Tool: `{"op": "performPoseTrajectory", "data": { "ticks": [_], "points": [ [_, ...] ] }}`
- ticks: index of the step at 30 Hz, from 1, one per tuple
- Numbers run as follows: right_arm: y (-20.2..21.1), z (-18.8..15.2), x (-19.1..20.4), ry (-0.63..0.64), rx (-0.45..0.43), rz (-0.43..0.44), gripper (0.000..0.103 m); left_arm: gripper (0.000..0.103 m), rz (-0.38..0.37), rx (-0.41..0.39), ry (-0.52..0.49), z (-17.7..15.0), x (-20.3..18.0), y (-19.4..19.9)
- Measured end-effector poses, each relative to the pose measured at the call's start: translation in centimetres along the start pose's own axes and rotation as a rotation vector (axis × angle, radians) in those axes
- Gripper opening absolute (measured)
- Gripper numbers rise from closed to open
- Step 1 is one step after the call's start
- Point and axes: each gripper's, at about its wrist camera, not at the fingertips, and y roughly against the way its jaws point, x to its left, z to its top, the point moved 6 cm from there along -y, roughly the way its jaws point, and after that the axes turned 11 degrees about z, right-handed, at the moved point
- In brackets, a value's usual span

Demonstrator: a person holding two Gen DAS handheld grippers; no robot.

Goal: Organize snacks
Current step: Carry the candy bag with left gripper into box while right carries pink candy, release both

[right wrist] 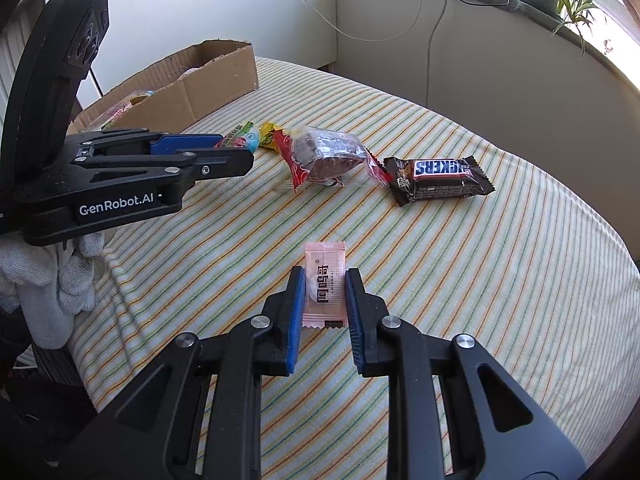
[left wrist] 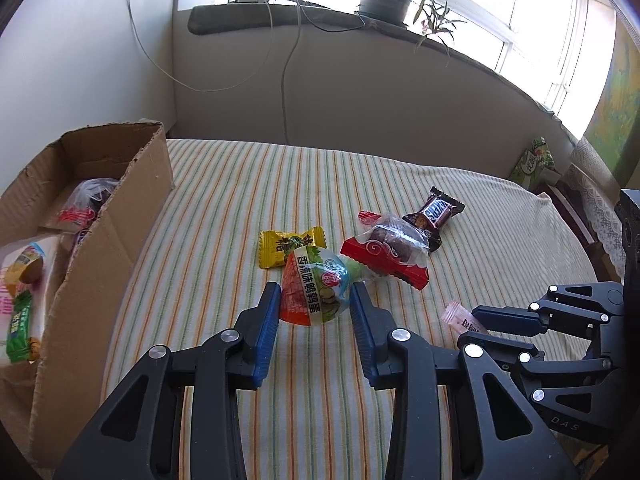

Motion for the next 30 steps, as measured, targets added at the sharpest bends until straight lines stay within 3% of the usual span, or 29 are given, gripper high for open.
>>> {"op": "performPoseTrajectory", "data": {
  "ticks": [13,30],
  "points": [
    [1.9,2.1,2.4,0.034,-0.057,-0.001,0.021,0.034,0.031,-0.077,0.043,0.0,2.5,4.3],
    [0.5,8.0,9.9,0.128,-0.106,0.073,0.021,0.034,0.147,-0.152,0.14,0.6,11.6,7.9]
  ]
}}
